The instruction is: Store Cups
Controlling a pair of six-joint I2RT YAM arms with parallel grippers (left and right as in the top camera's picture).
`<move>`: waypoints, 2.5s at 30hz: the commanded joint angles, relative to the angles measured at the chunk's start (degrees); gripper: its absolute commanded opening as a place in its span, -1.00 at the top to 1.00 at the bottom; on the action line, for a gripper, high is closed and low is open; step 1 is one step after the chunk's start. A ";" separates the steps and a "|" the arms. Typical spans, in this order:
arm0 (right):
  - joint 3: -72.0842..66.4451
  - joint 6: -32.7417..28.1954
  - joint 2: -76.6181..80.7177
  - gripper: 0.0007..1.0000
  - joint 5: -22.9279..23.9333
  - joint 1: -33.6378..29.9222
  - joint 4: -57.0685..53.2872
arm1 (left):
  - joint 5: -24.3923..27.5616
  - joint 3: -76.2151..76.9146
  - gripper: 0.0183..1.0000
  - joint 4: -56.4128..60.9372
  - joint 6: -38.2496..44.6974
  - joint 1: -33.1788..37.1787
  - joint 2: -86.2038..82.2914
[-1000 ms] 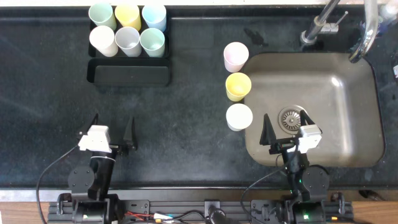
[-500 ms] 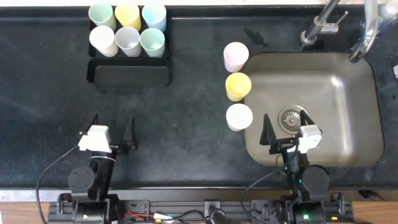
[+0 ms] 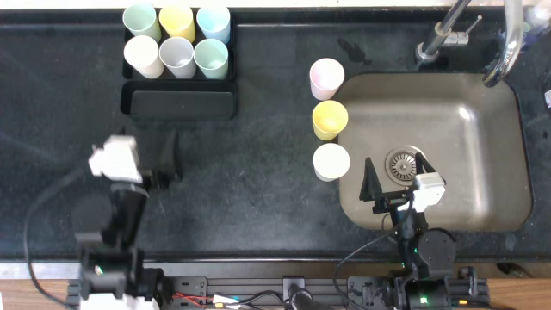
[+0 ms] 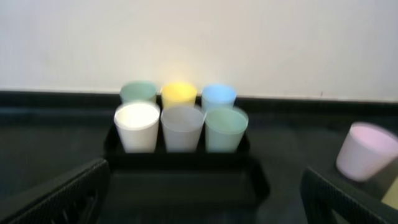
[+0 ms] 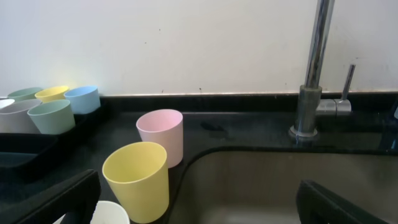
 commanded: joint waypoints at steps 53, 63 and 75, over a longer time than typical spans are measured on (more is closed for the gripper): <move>-0.76 0.24 -0.63 -1.00 -0.02 -0.04 0.26 | -12.37 110.71 -1.00 -65.53 -28.81 -36.00 101.77; -0.76 0.24 -0.63 -0.99 0.00 -0.04 0.26 | -12.39 111.25 -0.95 -63.47 -29.22 -36.00 106.03; -0.76 0.24 -0.63 -0.99 0.00 -0.04 0.26 | -12.52 112.43 -0.36 -61.81 -29.88 -36.11 108.85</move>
